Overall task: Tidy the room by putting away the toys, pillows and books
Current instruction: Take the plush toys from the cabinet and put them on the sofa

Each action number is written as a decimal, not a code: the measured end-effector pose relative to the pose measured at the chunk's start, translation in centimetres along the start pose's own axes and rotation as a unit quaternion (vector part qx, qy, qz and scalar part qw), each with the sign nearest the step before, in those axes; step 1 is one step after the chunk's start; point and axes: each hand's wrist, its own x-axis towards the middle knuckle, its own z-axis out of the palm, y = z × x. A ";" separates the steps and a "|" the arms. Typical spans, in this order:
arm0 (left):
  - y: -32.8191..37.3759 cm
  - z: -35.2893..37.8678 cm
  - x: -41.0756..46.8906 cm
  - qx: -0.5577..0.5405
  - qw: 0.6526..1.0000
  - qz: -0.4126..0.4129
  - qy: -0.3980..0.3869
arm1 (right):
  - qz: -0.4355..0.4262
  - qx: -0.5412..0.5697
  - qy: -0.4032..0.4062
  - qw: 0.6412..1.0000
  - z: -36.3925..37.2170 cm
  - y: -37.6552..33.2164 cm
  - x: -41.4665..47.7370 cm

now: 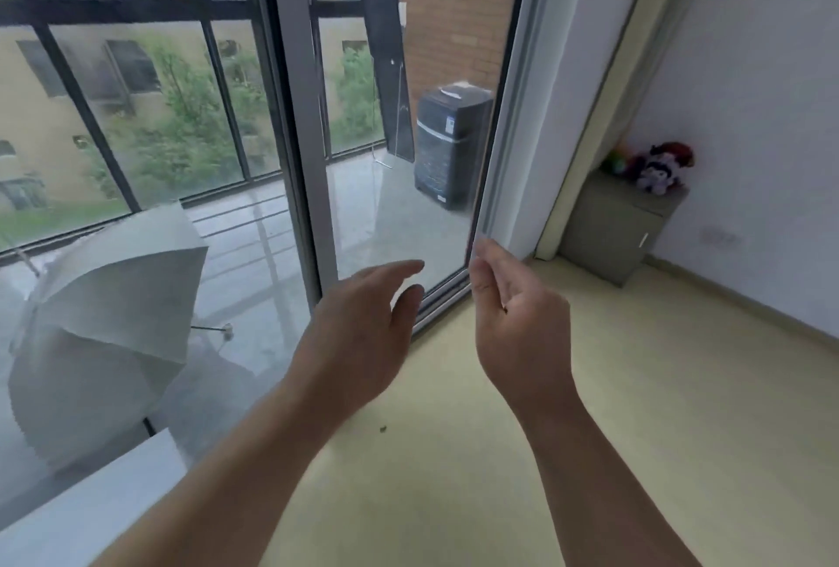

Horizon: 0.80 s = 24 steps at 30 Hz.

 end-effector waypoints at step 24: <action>25.0 30.9 27.5 -0.130 0.981 0.074 -0.126 | 0.125 -0.124 0.031 0.984 -30.5 25.8 24.0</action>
